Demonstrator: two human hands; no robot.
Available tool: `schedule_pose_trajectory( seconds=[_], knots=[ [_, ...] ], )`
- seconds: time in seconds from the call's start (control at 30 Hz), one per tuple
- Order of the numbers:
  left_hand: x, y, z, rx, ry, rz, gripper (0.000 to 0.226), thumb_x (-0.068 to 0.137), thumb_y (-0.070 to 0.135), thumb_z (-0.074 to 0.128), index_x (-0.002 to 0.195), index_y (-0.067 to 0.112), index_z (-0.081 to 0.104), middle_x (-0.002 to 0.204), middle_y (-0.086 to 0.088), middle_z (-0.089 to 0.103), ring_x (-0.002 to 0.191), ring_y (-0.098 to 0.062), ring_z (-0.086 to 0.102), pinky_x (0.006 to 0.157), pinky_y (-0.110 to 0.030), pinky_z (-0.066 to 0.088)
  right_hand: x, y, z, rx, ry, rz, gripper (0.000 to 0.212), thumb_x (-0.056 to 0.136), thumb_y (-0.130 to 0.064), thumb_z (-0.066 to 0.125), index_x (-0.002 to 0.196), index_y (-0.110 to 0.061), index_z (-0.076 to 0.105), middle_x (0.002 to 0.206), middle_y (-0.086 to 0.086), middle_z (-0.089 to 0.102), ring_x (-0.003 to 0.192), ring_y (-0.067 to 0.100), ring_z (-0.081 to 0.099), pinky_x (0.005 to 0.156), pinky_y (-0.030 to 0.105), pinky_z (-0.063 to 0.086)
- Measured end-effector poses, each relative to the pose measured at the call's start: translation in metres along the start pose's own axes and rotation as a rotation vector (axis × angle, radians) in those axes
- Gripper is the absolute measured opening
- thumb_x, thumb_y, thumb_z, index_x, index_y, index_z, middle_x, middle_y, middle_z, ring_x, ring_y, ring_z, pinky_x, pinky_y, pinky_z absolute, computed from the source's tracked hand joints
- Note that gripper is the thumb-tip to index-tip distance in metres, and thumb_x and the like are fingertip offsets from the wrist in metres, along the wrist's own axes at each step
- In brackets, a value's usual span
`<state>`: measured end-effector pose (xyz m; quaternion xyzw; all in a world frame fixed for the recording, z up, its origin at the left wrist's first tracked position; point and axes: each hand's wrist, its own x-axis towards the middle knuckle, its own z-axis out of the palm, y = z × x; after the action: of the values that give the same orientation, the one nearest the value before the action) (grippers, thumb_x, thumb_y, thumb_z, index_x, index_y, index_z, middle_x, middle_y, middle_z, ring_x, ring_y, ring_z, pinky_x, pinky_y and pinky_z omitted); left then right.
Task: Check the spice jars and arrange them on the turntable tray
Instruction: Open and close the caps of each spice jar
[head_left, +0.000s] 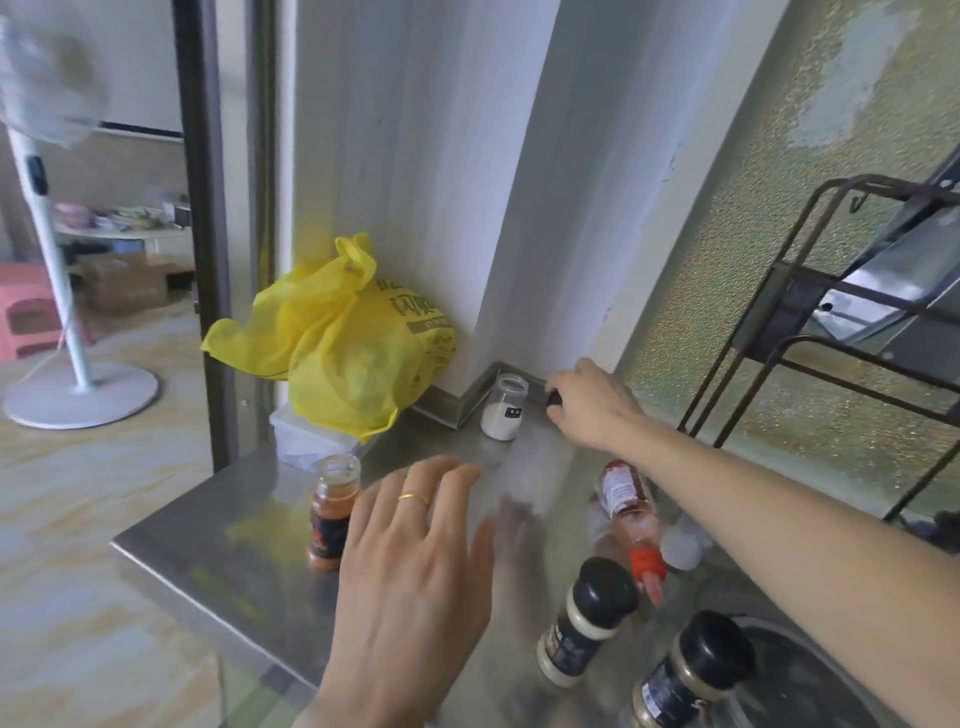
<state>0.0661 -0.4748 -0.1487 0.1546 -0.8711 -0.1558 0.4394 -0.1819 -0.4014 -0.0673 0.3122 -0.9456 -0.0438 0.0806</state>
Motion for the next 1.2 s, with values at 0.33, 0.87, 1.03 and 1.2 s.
schedule_pose_trajectory(
  seconds=[0.33,0.87,1.03,1.2],
  knots=[
    [0.003,-0.039,-0.040,0.107,-0.167,-0.316,0.071,0.081,0.023,0.076,0.145,0.027,0.044,0.149,-0.012,0.042,0.110,-0.038,0.064,0.070,-0.042,0.055,-0.091,-0.074,-0.070,0.478,0.132,-0.285,0.032,0.074,-0.031,0.084,0.095,-0.028,0.059,0.097,-0.002,0.066,0.085,0.021,0.065,0.081,0.036,0.055],
    [-0.005,0.087,-0.073,-0.491,-0.076,-0.274,0.042,0.068,0.026,0.088,0.098,0.037,0.061,0.096,0.016,0.069,0.085,-0.005,0.068,0.079,-0.031,0.056,-0.208,0.007,-0.136,0.897,-0.011,-0.322,0.042,0.080,0.008,0.079,0.115,-0.015,0.077,0.105,-0.001,0.078,0.093,0.008,0.075,0.084,0.013,0.056],
    [-0.023,0.153,-0.069,-0.735,-0.155,-0.251,0.041,0.068,0.019,0.091,0.096,0.036,0.066,0.087,0.025,0.074,0.081,0.004,0.069,0.070,-0.005,0.049,-0.259,0.065,-0.155,0.743,-0.052,-0.276,0.043,0.079,0.000,0.084,0.113,-0.024,0.077,0.109,-0.004,0.079,0.101,0.012,0.075,0.094,0.026,0.060],
    [-0.046,0.201,-0.056,-1.077,-0.389,-0.381,0.038,0.071,0.008,0.091,0.102,0.020,0.072,0.090,0.006,0.081,0.082,-0.009,0.077,0.072,-0.022,0.060,-0.312,0.116,-0.164,0.691,-0.139,-0.135,0.029,0.085,-0.018,0.084,0.111,-0.027,0.075,0.107,0.000,0.077,0.089,0.010,0.077,0.083,0.024,0.062]
  ],
)
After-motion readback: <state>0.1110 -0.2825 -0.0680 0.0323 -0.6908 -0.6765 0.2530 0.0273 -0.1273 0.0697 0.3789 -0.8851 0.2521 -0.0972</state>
